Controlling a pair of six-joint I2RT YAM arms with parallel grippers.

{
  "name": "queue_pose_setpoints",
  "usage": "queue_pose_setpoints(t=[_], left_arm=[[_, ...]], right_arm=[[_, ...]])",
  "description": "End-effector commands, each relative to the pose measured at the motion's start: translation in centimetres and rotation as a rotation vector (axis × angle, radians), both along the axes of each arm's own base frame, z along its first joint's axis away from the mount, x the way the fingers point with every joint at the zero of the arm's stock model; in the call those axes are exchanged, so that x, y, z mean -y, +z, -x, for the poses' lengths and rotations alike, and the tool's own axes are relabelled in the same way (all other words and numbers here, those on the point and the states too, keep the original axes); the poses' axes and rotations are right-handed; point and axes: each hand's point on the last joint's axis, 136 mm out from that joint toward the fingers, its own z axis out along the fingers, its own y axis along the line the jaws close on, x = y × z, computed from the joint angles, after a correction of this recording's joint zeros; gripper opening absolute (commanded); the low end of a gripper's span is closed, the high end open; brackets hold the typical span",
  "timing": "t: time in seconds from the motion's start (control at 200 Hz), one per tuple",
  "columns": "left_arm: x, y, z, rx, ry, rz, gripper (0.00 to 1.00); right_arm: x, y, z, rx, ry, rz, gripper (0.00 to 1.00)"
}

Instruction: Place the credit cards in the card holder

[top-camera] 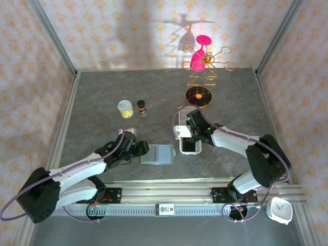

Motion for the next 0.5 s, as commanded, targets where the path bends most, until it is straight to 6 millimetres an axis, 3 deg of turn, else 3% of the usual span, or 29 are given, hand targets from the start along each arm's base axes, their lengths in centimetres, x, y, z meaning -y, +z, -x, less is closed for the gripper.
queue_pose_setpoints(t=[0.0,0.255,0.496], left_arm=[[-0.9,-0.8,0.6,-0.013,0.001,-0.051,0.6],[-0.8,-0.9,0.7,-0.016,-0.002,-0.046,0.6],[-0.8,-1.0,0.8,-0.02,-0.003,-0.047,0.59]], right_arm=[[0.2,1.6,-0.6,0.019,-0.012,0.0,0.43],[0.3,1.7,0.2,0.0,0.004,-0.001,0.28],[0.4,1.6,0.5,-0.009,0.005,0.001,0.24]])
